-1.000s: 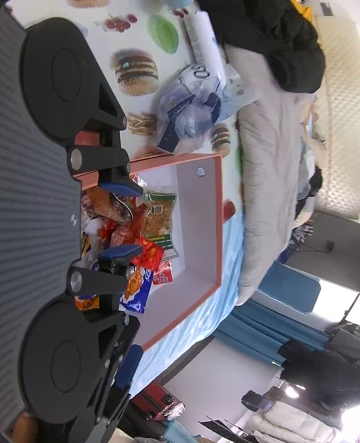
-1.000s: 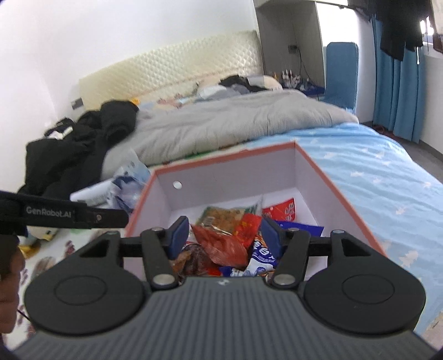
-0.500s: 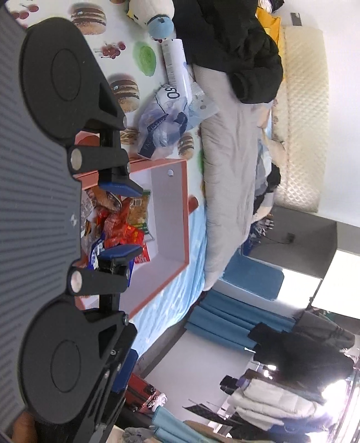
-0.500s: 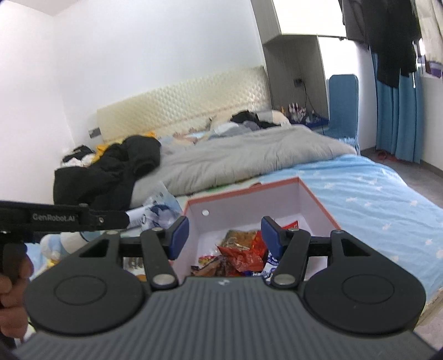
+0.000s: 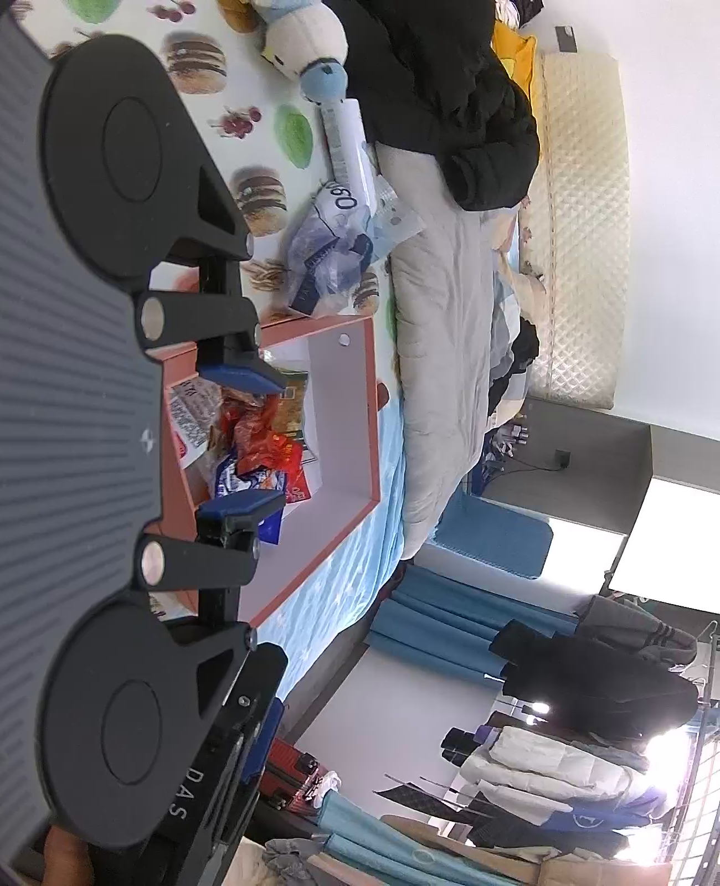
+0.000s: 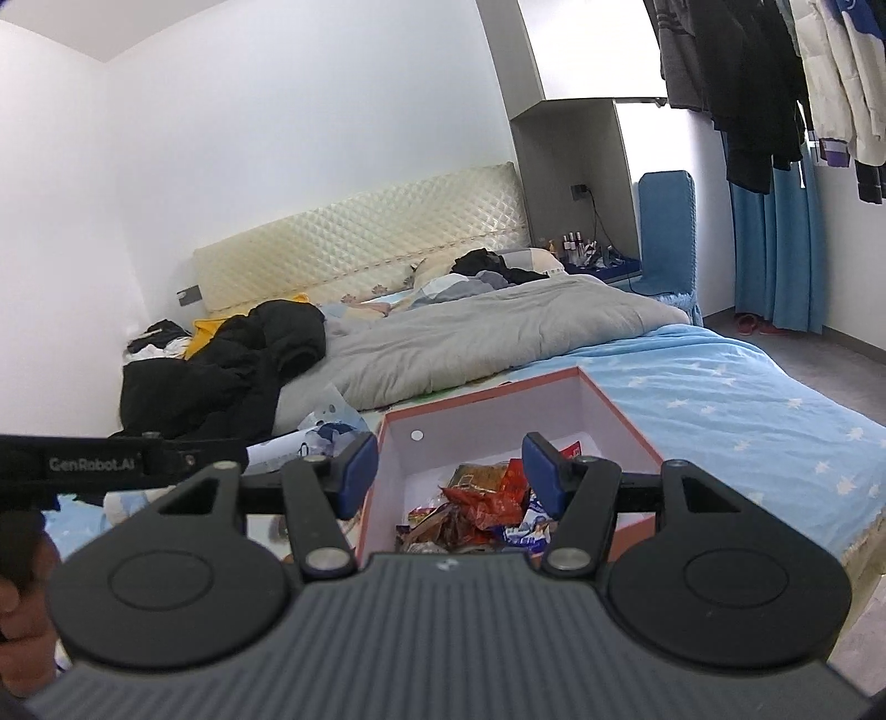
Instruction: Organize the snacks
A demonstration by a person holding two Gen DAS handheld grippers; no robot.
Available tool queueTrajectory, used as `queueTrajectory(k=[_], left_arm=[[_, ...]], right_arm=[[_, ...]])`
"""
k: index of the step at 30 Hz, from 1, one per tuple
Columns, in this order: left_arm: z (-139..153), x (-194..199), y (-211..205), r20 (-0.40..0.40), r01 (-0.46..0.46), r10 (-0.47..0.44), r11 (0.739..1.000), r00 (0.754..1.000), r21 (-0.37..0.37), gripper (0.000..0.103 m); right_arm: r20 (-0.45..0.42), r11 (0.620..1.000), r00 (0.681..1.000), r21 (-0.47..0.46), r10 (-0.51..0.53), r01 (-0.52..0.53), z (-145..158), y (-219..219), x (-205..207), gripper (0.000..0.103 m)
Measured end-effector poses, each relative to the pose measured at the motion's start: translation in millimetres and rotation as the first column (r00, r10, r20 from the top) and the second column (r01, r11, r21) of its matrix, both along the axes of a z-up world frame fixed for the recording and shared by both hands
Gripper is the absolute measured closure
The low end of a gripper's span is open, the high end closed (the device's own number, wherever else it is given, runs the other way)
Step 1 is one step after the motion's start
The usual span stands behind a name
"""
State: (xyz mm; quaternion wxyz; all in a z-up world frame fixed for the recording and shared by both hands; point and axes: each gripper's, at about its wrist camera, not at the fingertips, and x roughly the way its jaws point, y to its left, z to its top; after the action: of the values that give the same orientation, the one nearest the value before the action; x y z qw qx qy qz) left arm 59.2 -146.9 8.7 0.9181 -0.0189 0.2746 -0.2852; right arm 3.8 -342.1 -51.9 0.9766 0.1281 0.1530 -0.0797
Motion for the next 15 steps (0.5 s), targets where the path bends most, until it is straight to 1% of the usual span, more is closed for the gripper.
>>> queueTrajectory(k=[4,8,12,15], left_arm=[[-1.7,-17.2,11.8,-0.014,-0.025,0.025,1.0,1.0,-0.011,0.06],[-5.0,-28.4,19.1,-0.03,-0.038,0.038,0.999,0.999,-0.002,0.06],[-7.9,-40.2,18.2,-0.033,-0.029,0.029,0.999,0.999,0.021,0.06],[-11.2,-43.6,15.7,-0.046,-0.019,0.021,0.999,0.999,0.026,0.06]], right_arm=[[-0.012,1.0,1.0,-0.007,0.009,-0.009,0.7,5.3,-13.5,0.043],[-0.034,1.0,0.999,-0.016,0.013,-0.014,-2.4,10.5,-26.2,0.043],[-0.066,1.0,0.998,0.006,0.013,-0.012,-4.8,10.2,-39.2,0.043],[-0.065,1.0,0.998,0.006,0.0,0.001,-4.3,9.7,-47.0,0.043]])
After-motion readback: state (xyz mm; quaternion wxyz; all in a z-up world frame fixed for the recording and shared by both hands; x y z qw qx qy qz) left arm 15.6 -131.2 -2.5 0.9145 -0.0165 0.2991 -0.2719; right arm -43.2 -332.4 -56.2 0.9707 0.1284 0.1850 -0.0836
